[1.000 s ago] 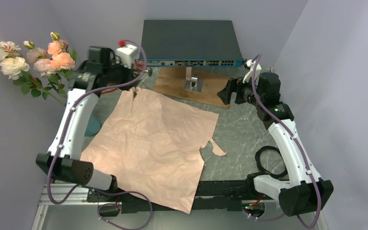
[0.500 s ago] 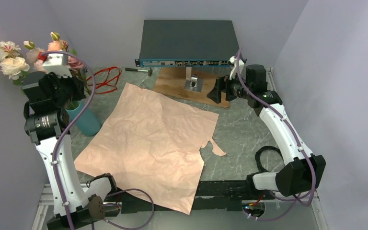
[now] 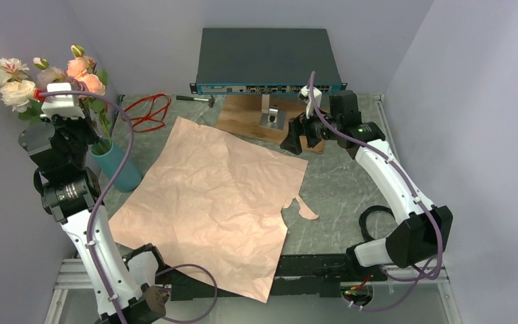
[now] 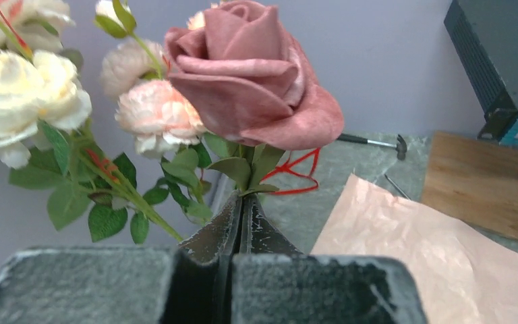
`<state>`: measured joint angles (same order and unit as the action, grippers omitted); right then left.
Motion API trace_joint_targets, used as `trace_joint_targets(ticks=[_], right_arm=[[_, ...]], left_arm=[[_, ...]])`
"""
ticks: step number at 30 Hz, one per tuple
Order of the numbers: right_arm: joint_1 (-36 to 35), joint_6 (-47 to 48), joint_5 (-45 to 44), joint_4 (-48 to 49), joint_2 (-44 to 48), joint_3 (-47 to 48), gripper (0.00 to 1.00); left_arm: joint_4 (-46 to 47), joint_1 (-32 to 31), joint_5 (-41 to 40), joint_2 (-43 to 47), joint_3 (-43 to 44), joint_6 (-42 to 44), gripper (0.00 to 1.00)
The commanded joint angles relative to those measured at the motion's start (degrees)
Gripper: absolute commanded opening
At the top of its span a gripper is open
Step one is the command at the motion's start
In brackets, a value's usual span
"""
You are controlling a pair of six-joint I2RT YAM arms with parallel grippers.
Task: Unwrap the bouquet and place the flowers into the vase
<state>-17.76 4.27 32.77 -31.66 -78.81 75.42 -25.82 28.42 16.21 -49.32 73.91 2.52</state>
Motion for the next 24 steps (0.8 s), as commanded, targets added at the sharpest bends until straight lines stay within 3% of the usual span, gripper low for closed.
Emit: trace_joint_targets(ticks=[1, 8, 24], right_arm=[[-0.85, 3.95, 2.96, -3.7, -0.76, 3.96, 0.94], [-1.18, 6.8, 4.03, -9.84, -2.51, 6.13, 0.95], [-1.58, 9.0, 3.31, -11.58, -4.95, 8.79, 0.95]], left_arm=[[8.5, 0.23, 1.39, -1.24, 0.09, 7.26, 0.0], [6.77, 0.23, -4.3, -6.68, 2.43, 9.56, 0.0], [15.71, 0.23, -2.46, -11.07, -6.49, 10.87, 0.0]])
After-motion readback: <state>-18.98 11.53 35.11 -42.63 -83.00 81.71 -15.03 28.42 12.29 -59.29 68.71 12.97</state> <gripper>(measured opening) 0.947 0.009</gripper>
